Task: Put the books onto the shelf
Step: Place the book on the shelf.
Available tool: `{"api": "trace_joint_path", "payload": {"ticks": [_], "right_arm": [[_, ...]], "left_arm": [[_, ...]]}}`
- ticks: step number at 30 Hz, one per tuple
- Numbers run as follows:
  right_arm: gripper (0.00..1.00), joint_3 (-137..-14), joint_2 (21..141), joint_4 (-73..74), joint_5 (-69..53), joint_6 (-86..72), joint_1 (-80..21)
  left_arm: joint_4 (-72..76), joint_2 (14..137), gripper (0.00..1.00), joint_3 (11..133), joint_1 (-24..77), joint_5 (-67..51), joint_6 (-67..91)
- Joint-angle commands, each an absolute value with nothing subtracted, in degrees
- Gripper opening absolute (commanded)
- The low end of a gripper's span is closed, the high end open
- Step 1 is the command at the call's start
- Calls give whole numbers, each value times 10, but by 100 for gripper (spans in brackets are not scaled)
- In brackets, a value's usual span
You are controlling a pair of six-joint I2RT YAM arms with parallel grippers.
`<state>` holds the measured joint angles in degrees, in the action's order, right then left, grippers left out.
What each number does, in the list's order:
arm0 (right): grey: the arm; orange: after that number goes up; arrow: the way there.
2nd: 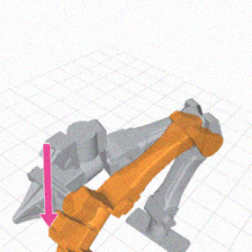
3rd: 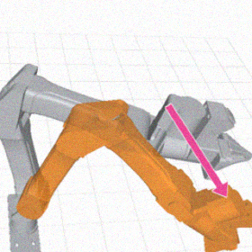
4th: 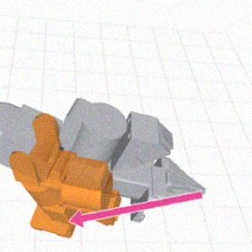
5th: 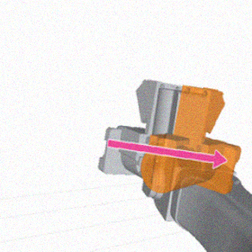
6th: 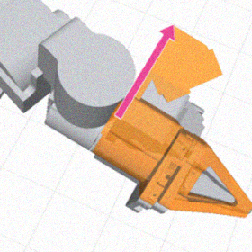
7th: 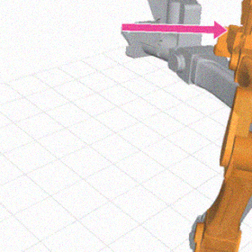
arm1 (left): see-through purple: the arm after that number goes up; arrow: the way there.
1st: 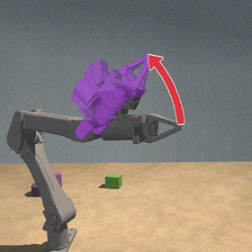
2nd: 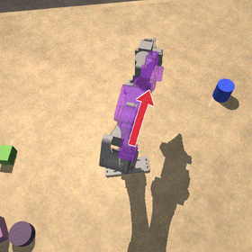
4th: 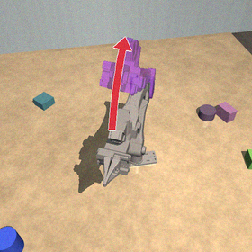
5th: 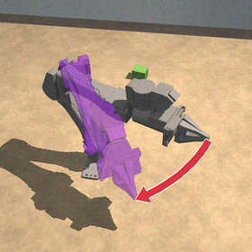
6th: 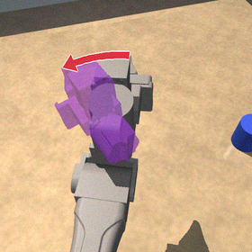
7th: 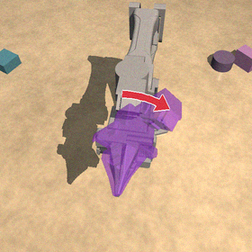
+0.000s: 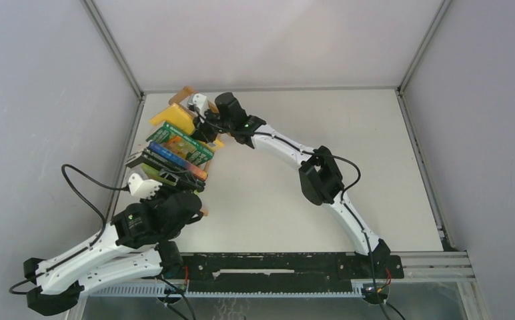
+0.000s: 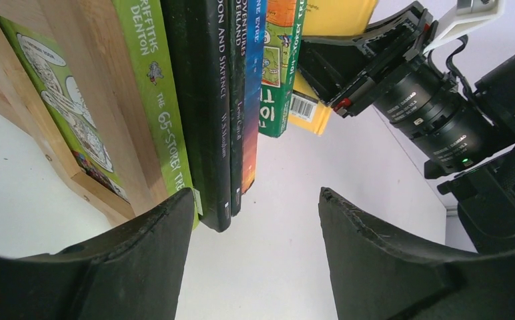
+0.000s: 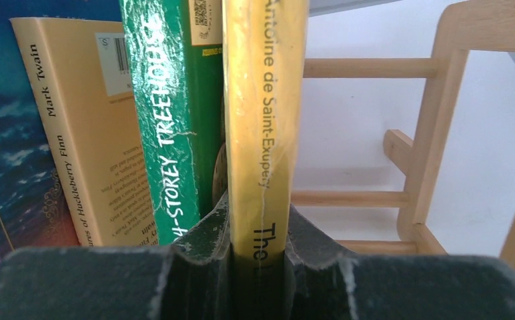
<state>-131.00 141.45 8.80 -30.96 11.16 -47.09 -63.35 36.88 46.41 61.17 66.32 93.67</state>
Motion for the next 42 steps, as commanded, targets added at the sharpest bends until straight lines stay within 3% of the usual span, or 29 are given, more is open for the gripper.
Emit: {"api": "trace_joint_path", "payload": {"ticks": [1, 6, 11, 16, 42], "right_arm": [[0, -1353, 1410, 39, -319, 117, -495], [0, -1353, 1416, 41, -310, 121, -508], [31, -1354, 1421, 46, -302, 126, -517], [51, -1353, 1415, 55, -292, 129, -522], [62, -1264, 1283, 60, -283, 108, -492]], "left_arm": [[-613, 351, 73, 449, 614, 695, 943], [-606, 332, 73, 436, 614, 698, 938], [-606, 320, 73, 421, 614, 695, 944], [-602, 315, 73, 414, 614, 690, 945], [-622, 344, 73, 467, 615, 710, 941]]}}
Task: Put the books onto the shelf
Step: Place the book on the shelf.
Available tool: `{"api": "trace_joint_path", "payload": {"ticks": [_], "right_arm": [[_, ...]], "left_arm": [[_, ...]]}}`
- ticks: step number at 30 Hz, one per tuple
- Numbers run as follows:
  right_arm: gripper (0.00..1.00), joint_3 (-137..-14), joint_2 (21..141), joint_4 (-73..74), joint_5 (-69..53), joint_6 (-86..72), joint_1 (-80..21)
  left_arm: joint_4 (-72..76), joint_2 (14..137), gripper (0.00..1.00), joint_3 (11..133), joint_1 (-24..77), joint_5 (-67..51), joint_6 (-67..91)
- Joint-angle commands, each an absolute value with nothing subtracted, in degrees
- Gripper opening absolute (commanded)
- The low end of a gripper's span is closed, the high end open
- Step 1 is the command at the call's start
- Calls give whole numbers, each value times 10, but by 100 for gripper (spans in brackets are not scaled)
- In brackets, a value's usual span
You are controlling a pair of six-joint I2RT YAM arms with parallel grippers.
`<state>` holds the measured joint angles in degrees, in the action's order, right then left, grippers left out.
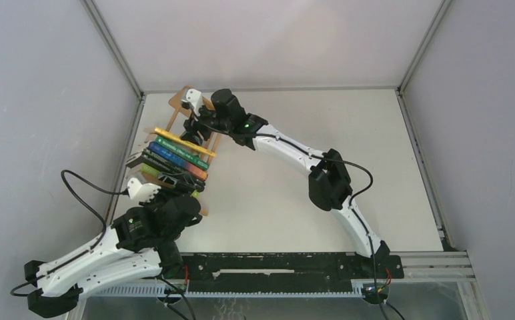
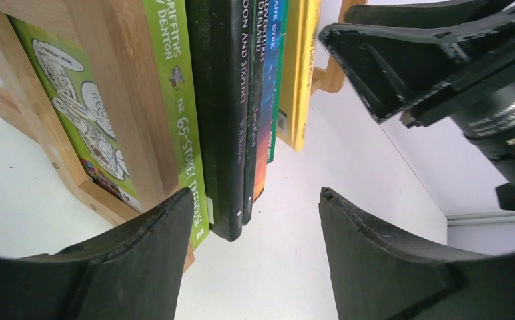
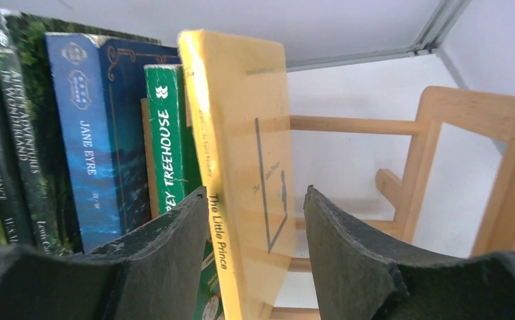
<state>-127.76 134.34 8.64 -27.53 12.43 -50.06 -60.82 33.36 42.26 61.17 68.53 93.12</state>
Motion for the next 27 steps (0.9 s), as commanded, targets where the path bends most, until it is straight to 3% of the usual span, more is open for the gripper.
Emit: {"api": "trace_joint_path", "payload": {"ticks": [1, 10, 17, 27], "right_arm": [[62, -1256, 1276, 58, -284, 103, -492], [63, -1214, 1229, 35, -196, 12, -465], [63, -1342, 1312, 156, -123, -108, -423], [63, -1367, 1380, 203, -143, -306, -372]], "left_arm": [[-625, 344, 73, 470, 615, 710, 945], [-643, 344, 73, 488, 615, 723, 952], [-652, 328, 76, 470, 614, 744, 957], [-525, 287, 86, 399, 614, 764, 833]]}}
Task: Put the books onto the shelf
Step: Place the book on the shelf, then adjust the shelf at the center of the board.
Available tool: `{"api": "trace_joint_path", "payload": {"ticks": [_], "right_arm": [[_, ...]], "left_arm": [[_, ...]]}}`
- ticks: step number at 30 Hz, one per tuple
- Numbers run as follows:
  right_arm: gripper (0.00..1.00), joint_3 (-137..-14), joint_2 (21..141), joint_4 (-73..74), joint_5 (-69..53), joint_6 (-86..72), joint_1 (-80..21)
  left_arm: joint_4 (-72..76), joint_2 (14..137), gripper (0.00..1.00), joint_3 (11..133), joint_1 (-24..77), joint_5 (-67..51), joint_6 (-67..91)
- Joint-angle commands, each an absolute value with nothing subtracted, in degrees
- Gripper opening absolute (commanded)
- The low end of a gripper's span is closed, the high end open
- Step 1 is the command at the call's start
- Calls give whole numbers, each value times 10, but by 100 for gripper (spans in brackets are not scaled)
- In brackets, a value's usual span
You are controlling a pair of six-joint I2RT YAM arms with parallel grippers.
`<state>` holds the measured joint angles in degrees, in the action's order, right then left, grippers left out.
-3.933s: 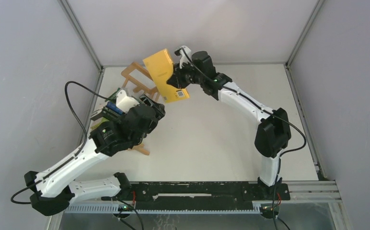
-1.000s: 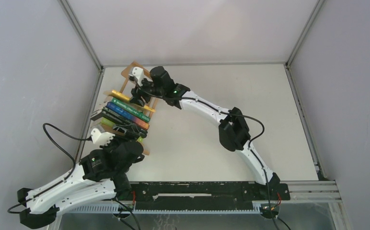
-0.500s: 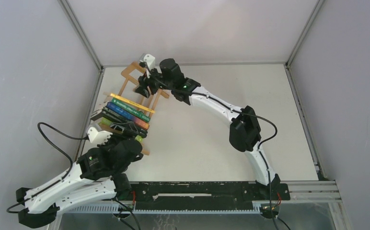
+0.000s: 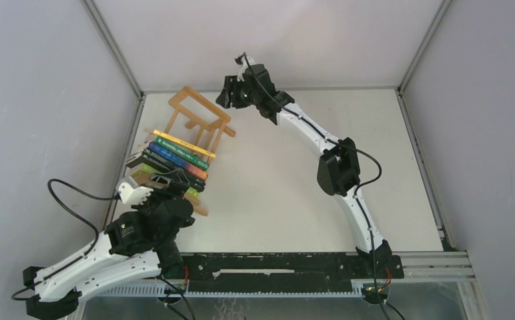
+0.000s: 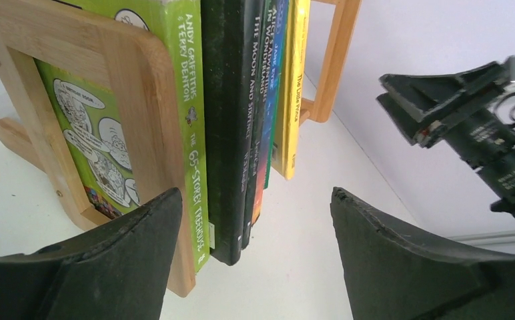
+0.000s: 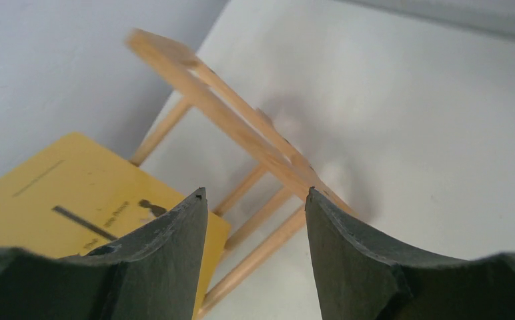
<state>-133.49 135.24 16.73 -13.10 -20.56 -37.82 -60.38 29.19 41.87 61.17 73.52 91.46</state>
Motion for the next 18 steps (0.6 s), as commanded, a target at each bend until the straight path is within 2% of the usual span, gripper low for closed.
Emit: {"api": "trace_joint_path", "payload": {"ticks": [1, 18], "right_arm": [[63, -1371, 1387, 207, -153, -318, -371], [62, -1392, 1441, 259, -192, -396, -374]], "left_arm": [[-515, 288, 86, 397, 614, 763, 817], [-503, 311, 87, 393, 613, 767, 789]]}}
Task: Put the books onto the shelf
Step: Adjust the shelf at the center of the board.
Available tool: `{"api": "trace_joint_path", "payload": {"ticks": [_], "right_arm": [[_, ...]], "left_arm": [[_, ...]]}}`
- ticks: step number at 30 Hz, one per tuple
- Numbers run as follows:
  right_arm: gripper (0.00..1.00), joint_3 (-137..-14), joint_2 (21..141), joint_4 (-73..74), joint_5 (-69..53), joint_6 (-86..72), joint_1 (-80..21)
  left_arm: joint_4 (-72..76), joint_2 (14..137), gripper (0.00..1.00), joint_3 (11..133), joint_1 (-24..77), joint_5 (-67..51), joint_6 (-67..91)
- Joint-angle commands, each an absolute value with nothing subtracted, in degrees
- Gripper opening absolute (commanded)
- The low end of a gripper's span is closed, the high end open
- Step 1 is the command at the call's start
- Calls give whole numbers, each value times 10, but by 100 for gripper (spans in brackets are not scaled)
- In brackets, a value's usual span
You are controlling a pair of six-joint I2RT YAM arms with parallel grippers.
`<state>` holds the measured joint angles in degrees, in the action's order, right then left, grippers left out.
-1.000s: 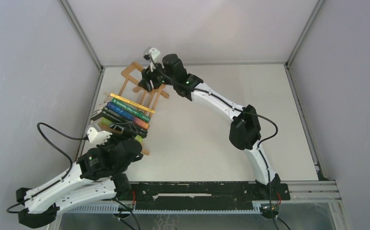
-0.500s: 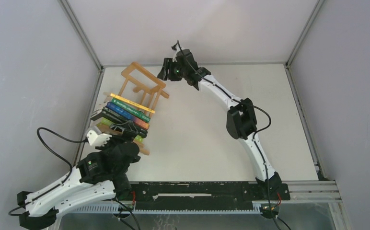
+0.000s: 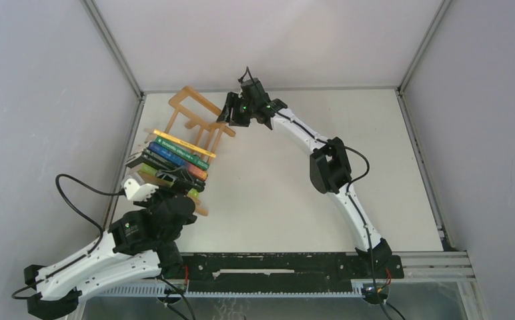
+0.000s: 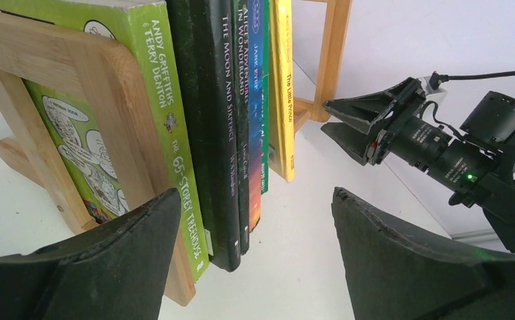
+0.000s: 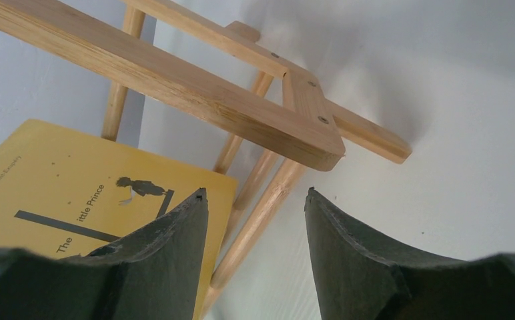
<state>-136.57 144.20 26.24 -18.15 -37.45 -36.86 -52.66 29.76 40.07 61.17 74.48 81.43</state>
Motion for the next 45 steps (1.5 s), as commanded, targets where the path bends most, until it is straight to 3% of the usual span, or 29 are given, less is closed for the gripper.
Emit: {"api": "trace_joint_path", "payload": {"ticks": [1, 27, 36, 45], "right_arm": [[62, -1392, 1443, 259, -190, -398, -375], [52, -1390, 1498, 209, -173, -481, -388], [37, -1386, 1508, 178, -175, -519, -385], [15, -1332, 1487, 129, -169, -577, -380]], "left_arm": [[-503, 312, 87, 393, 613, 767, 789], [-501, 313, 87, 398, 613, 772, 749], [-504, 307, 87, 390, 613, 769, 748], [-512, 302, 87, 390, 613, 771, 750]]}}
